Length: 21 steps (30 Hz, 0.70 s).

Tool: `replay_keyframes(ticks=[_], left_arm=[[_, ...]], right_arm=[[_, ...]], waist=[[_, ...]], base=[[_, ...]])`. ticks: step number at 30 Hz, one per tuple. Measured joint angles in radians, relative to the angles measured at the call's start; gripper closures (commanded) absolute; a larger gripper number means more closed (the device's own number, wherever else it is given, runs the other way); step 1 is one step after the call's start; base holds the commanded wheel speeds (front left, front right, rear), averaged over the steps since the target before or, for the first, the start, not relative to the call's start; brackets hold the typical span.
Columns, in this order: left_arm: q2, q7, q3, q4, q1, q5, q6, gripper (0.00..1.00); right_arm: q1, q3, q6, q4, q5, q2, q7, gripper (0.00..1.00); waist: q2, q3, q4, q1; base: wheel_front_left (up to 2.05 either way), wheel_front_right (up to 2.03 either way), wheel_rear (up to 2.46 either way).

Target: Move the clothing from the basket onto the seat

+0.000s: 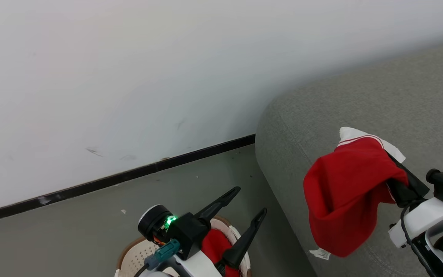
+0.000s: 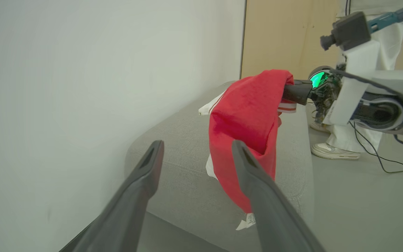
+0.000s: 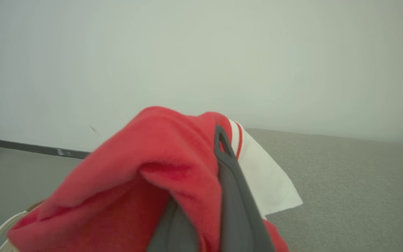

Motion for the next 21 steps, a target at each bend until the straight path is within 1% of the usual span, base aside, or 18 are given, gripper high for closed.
replay_keyframes(ticks=[8, 12, 16, 21], left_arm=[[-0.007, -0.017, -0.014, 0.012, 0.000, -0.006, 0.000, 0.00], [-0.013, -0.019, -0.013, 0.016, 0.000, -0.006, 0.000, 0.00], [-0.015, -0.027, -0.010, 0.017, 0.000, -0.005, 0.002, 0.00], [-0.016, -0.027, 0.009, 0.016, 0.000, 0.001, 0.032, 0.00]], right_arm=[[0.056, -0.038, 0.000, -0.040, -0.011, 0.012, 0.000, 1.00], [0.073, -0.038, 0.000, -0.065, -0.018, 0.017, 0.000, 1.00], [0.073, -0.007, 0.000, -0.086, -0.018, 0.017, 0.001, 1.00], [0.046, 0.068, 0.000, -0.099, 0.016, 0.012, 0.022, 1.00]], waist=[[0.0000, 0.000, -0.061, 0.0000], [0.0000, 0.001, -0.093, 0.0000], [0.0000, 0.005, -0.122, 0.0000], [0.0000, 0.022, -0.145, 0.0000]], base=[[0.00, 0.00, 0.00], [0.00, 0.00, 0.00], [0.00, 0.00, 0.00], [0.00, 0.00, 0.00]])
